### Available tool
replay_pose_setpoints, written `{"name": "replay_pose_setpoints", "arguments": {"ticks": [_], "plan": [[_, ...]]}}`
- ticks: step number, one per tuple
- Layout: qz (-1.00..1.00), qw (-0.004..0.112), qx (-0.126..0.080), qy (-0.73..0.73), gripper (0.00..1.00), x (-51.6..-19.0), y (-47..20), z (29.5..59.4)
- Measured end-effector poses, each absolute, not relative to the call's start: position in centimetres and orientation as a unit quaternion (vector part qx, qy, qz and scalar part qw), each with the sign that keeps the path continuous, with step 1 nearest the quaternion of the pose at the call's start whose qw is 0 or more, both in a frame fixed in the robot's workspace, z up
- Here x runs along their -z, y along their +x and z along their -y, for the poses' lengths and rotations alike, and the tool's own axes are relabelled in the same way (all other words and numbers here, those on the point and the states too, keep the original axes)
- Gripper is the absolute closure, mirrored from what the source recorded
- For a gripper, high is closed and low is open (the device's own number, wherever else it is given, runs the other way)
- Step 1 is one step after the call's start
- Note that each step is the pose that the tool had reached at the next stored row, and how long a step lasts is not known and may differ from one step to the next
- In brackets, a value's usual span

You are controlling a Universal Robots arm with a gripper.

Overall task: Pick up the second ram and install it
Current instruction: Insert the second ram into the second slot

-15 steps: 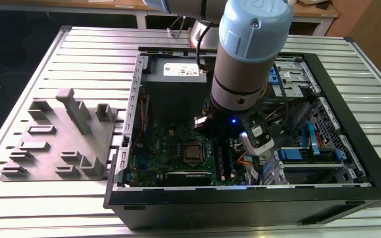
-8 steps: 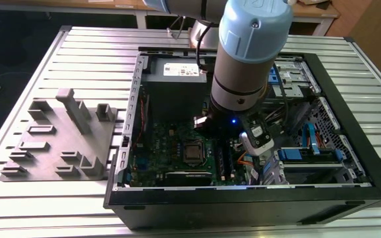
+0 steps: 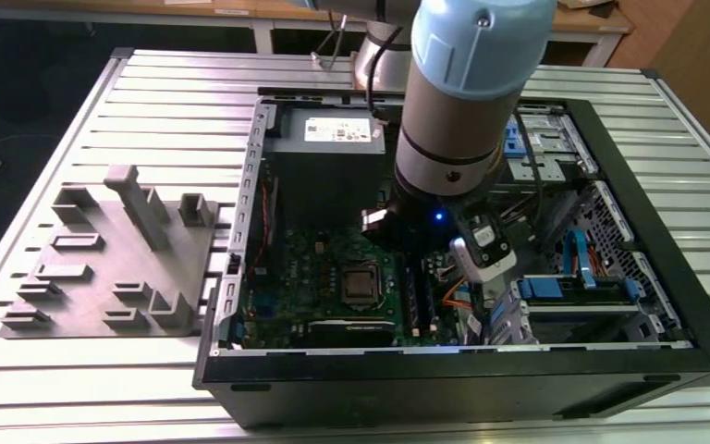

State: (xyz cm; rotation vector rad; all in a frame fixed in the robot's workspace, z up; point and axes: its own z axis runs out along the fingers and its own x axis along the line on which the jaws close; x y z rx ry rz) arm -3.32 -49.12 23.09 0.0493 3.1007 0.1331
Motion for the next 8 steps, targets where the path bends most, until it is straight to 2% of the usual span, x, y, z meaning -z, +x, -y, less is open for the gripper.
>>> {"name": "replay_pose_setpoints", "arguments": {"ticks": [8], "plan": [[-0.999, 0.019, -0.043, 0.016, 0.84, -23.96, -3.32, 49.11]]}}
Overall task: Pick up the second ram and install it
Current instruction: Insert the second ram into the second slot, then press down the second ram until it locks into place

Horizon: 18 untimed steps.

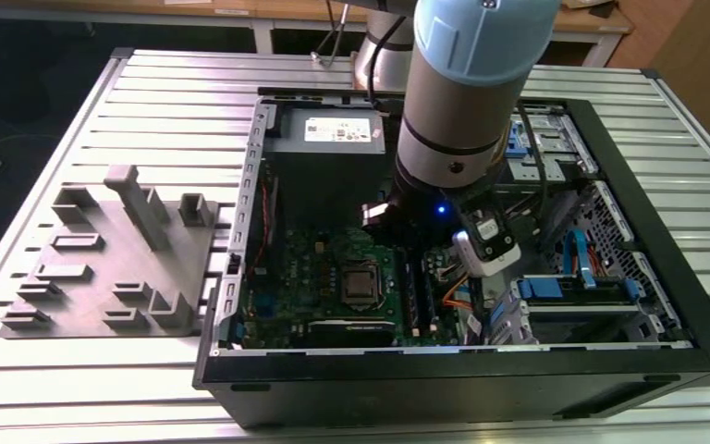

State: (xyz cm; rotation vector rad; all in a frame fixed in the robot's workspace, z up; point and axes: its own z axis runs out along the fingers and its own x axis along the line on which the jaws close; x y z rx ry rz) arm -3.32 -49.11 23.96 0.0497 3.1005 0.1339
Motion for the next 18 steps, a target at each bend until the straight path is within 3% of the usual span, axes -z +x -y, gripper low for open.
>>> {"name": "replay_pose_setpoints", "arguments": {"ticks": [4, 6, 18], "plan": [[-0.999, 0.019, -0.043, 0.016, 0.84, -23.97, -3.32, 49.11], [-0.999, 0.019, -0.043, 0.016, 0.93, -23.97, -3.32, 49.11], [-0.999, 0.019, -0.043, 0.016, 0.93, -23.97, -3.32, 49.11]]}}
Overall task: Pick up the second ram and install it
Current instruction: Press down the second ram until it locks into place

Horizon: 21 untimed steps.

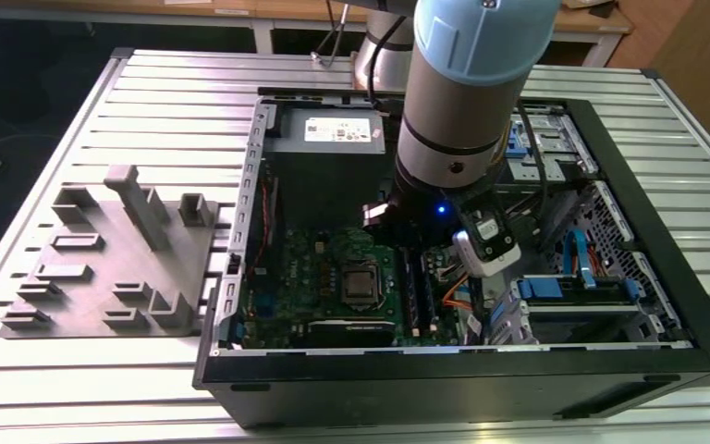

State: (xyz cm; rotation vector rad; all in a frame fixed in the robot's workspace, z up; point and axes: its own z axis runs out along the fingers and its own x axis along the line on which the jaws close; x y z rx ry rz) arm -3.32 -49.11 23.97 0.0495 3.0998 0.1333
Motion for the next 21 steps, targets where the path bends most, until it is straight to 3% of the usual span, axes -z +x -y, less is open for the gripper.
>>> {"name": "replay_pose_setpoints", "arguments": {"ticks": [21], "plan": [[-0.999, 0.019, -0.043, 0.016, 0.93, -24.0, -3.3, 45.8]]}}
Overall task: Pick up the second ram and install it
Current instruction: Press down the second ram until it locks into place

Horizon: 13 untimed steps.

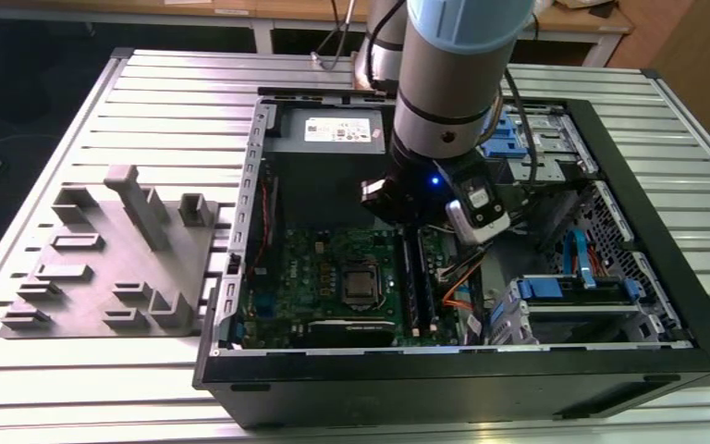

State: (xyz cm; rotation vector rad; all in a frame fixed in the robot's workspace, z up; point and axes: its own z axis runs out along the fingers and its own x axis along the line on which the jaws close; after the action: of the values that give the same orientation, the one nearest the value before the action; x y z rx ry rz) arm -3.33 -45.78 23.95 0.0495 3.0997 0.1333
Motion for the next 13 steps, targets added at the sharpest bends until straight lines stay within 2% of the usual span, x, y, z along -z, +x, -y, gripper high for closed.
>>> {"name": "replay_pose_setpoints", "arguments": {"ticks": [13], "plan": [[-0.999, 0.019, -0.043, 0.016, 0.93, -23.33, -3.33, 44.97]]}}
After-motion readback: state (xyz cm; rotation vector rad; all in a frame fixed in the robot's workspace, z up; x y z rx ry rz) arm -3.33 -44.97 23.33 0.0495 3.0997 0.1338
